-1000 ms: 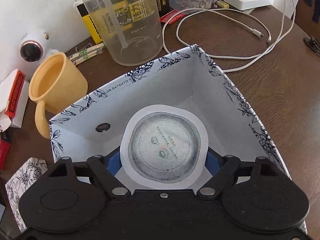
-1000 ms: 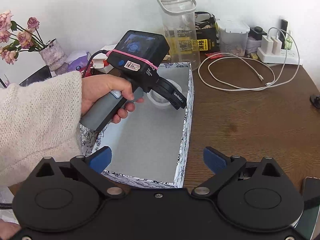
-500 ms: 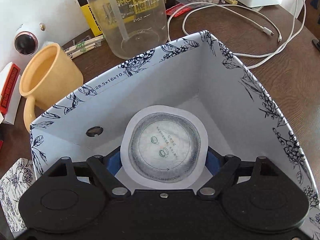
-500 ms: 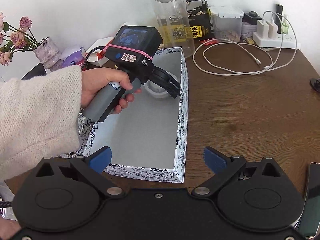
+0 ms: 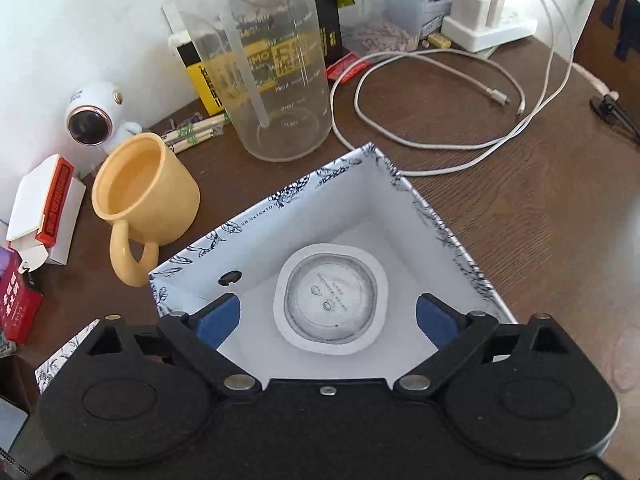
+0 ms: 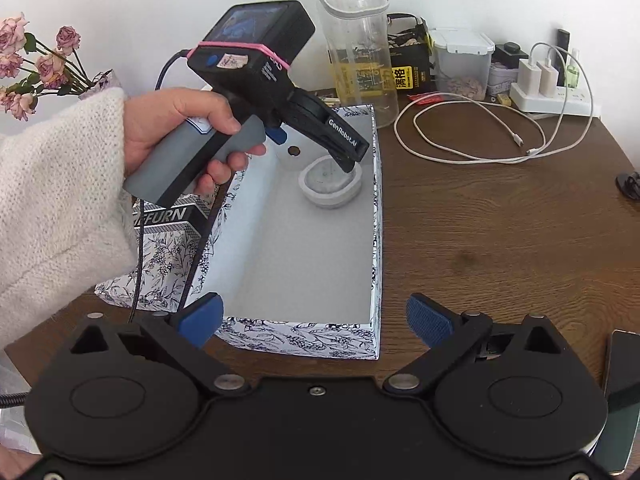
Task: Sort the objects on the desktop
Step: 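Open the left gripper to release the container and withdraw, then reach the right gripper to the clear floss-pick case and grasp it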
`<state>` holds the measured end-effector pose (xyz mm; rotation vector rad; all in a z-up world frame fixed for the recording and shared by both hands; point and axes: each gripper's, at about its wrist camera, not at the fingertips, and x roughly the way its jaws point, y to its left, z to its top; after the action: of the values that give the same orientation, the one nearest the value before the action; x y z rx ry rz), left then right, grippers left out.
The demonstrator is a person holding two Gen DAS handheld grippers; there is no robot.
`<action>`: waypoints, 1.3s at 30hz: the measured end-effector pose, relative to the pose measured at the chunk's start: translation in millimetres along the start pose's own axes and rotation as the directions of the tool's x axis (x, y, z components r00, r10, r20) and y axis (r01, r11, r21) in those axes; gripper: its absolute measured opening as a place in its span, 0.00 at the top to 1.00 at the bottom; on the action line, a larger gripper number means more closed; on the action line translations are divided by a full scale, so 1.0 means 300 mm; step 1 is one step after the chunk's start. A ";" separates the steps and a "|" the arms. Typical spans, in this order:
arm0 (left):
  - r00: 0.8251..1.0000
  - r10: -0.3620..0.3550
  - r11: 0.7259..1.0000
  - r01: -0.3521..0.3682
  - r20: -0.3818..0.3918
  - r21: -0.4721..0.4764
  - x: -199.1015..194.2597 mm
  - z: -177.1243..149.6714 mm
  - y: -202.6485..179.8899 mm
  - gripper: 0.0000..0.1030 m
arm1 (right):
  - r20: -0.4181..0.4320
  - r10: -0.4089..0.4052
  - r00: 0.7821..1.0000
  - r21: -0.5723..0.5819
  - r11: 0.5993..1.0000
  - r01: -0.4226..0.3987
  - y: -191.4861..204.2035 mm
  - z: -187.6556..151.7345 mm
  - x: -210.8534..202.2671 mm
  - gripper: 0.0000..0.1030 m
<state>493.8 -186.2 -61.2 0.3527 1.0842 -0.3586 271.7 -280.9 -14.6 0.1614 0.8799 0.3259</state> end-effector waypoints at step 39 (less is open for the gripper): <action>0.985 0.040 0.996 -0.027 0.166 -0.081 -0.808 -1.316 -0.144 0.00 | 0.017 -0.075 0.997 -0.295 0.952 0.077 0.288 -0.621 -0.358 0.03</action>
<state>61.0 -21.6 -14.8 0.2657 0.9236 -0.3088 45.0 -236.0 -30.2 -0.1493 0.8189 0.3813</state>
